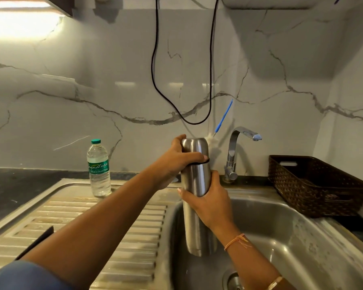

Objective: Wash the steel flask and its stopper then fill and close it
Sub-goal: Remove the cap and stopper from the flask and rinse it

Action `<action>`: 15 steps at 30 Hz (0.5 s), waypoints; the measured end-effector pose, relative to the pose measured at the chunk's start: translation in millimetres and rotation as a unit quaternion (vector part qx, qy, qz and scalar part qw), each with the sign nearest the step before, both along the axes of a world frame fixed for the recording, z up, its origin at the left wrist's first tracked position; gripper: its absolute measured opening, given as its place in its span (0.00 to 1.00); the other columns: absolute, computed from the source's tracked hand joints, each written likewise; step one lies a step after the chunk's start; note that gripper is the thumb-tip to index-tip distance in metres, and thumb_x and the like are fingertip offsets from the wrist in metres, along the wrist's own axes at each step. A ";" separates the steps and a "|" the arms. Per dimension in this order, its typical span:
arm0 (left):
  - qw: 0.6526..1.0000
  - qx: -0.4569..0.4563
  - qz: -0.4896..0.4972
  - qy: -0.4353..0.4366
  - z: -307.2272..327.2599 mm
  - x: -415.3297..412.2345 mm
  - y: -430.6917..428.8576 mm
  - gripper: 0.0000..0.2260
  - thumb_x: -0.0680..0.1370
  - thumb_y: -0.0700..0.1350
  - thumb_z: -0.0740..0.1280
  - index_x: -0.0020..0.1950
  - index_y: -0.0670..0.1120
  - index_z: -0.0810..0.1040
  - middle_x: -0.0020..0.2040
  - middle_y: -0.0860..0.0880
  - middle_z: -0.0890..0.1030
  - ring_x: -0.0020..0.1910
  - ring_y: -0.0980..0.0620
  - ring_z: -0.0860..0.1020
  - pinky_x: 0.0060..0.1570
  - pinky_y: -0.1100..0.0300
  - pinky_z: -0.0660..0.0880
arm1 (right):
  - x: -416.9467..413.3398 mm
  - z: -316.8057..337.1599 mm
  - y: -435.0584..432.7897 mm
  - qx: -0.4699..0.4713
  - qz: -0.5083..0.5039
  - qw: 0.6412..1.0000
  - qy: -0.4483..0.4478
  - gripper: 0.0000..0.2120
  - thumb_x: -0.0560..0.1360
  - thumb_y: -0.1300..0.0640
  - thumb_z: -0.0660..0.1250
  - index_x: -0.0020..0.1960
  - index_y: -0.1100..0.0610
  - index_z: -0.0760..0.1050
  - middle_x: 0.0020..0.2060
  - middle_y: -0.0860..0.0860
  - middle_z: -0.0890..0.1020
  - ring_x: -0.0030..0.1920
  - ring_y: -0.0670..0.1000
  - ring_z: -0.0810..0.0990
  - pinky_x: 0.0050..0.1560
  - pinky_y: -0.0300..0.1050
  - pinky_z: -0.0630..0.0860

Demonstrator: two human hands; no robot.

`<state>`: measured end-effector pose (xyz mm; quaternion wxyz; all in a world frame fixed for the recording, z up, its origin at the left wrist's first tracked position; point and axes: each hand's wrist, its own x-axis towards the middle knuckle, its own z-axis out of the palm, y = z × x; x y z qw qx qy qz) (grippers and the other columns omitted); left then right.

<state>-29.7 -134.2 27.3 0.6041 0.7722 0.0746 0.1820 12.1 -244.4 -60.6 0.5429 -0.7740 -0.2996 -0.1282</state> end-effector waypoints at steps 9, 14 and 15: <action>0.984 -0.075 0.129 -0.098 20.4 -3.9 35.2 0.31 0.63 0.55 0.78 0.60 0.45 0.71 0.53 0.48 0.78 0.55 0.50 0.76 0.59 0.56 0.72 | -0.1 -15.0 0.7 -0.063 0.007 0.998 -0.015 0.33 0.64 0.39 0.74 0.62 0.48 0.65 0.46 0.44 0.77 0.43 0.45 0.78 0.46 0.41 0.78; 0.976 0.074 0.204 -0.036 -14.6 -14.6 72.4 0.24 0.67 0.51 0.76 0.57 0.48 0.68 0.47 0.51 0.75 0.44 0.55 0.74 0.39 0.64 0.70 | 3.8 -25.5 0.6 -0.067 -0.010 0.998 0.014 0.33 0.62 0.37 0.74 0.61 0.48 0.66 0.46 0.44 0.78 0.42 0.46 0.79 0.43 0.42 0.77; 0.970 0.110 0.218 -0.006 -26.8 -17.6 82.7 0.25 0.66 0.50 0.77 0.57 0.49 0.69 0.48 0.50 0.76 0.44 0.54 0.75 0.40 0.62 0.72 | 4.4 -26.9 0.5 -0.070 -0.014 0.997 0.016 0.33 0.62 0.38 0.74 0.60 0.47 0.66 0.45 0.43 0.79 0.41 0.46 0.79 0.42 0.41 0.77</action>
